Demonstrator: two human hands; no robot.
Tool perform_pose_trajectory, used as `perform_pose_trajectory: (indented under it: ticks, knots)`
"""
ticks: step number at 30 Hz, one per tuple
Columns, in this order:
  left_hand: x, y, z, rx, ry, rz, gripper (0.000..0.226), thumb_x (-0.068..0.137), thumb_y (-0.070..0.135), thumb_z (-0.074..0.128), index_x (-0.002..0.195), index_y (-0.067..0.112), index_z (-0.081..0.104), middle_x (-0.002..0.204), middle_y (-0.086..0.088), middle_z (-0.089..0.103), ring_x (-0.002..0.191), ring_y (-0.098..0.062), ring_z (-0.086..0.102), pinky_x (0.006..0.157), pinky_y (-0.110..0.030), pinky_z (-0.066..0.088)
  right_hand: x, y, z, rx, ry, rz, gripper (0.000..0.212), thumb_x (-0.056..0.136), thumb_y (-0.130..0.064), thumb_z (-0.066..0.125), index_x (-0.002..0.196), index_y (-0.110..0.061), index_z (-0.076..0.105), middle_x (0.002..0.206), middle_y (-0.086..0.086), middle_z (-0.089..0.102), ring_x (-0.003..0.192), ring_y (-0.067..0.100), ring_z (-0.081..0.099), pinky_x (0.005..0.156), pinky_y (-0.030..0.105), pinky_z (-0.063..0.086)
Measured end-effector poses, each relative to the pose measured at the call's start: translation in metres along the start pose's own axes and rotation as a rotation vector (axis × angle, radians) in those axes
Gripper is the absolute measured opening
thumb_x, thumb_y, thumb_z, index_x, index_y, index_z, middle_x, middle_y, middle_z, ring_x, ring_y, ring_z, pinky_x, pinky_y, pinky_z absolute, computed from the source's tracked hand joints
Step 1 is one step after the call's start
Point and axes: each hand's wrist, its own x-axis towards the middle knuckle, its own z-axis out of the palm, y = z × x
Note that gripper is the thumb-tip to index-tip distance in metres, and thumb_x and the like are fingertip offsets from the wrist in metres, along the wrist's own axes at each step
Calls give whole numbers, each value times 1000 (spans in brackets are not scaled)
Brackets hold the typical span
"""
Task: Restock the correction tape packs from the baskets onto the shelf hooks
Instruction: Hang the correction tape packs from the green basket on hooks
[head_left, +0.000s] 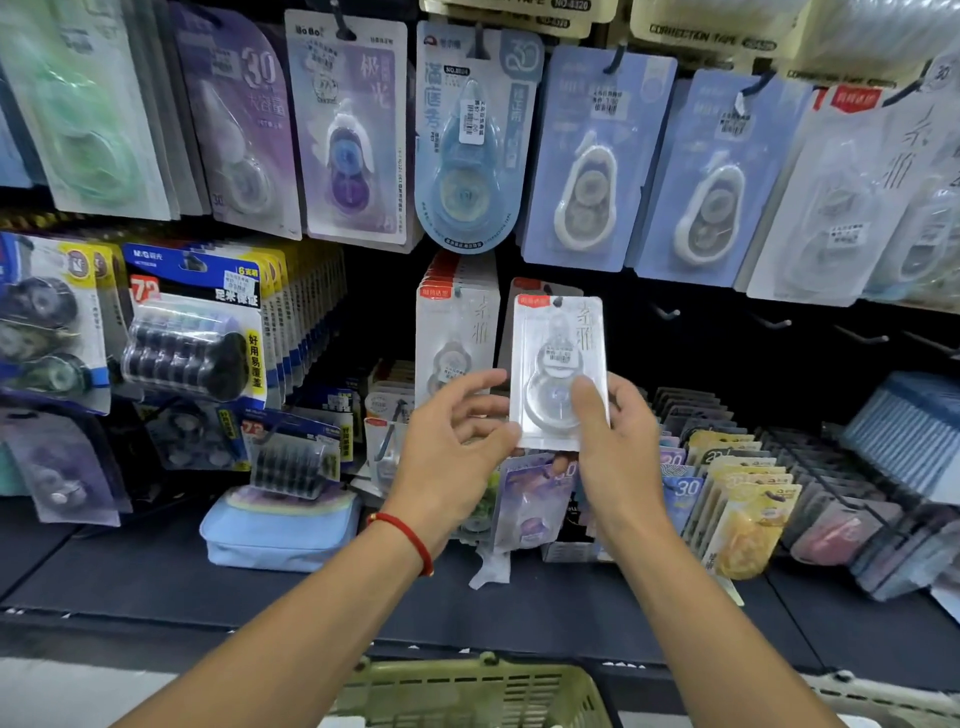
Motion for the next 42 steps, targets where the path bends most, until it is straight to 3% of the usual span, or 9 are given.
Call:
perform_pose_trajectory:
  ticks: [4,9,12,17,24,28,33,37,42]
  knots:
    - [5,-2,-6,314,12,143,44,92,5,73,128,28,66,117,8,71,103,-4,66,90,-16,53,10,2,-2,-215,27,-51,25,107,-36,57,123,-21,69,106,1,76,80,16,74,63,40,60]
    - [24,-10,-32,1112,-68,417,66,87,11,71,150,16,51,168,-9,28,154,-30,23,122,-40,29,17,24,-14,-1000,-78,-283,56,110,-36,48,161,-16,36,154,8,49,138,28,50,107,45,48]
    - [31,-23,-41,1258,-163,415,81,84,15,71,158,18,38,175,-7,5,160,-30,8,125,-44,26,32,34,-6,-1071,-221,-637,54,106,-23,54,158,-16,43,166,6,38,150,24,39,116,44,40]
    - [36,-35,-55,1334,-219,439,90,80,9,66,162,17,31,176,-3,-8,162,-29,2,126,-47,28,93,48,24,-1387,-339,-596,64,100,-27,55,159,-12,35,172,10,23,158,29,24,117,53,40]
    - [26,-38,-74,1291,-247,450,83,85,10,68,161,20,36,175,-6,11,158,-32,19,116,-48,43,131,49,31,-1393,-424,-462,68,97,-20,58,161,-18,35,175,9,17,158,31,22,117,53,39]
    - [-6,-51,-86,1248,-144,406,62,79,4,72,139,9,57,154,-16,46,135,-40,46,101,-55,51,90,49,2,-1261,-385,-365,49,100,-17,54,148,-12,54,159,11,46,139,35,47,108,48,47]
    - [-91,-106,-123,1262,-128,49,47,81,7,75,127,12,64,134,-8,60,121,-37,53,93,-50,50,-27,100,-73,-1336,-520,-17,34,99,-24,56,131,-15,64,135,11,64,122,34,61,94,43,52]
    - [-176,-147,-162,1496,-160,-398,66,89,42,71,150,29,49,164,-3,34,149,-34,29,112,-55,35,-124,162,-117,-1561,-768,378,71,108,-42,45,163,-8,18,169,12,23,155,31,26,120,50,35]
    - [-228,-163,-172,1165,197,-961,99,90,54,71,164,24,12,163,-20,29,139,-51,41,109,-63,41,-197,198,-147,-1359,-572,598,73,112,-39,34,167,-18,-9,175,13,10,160,33,18,123,52,32]
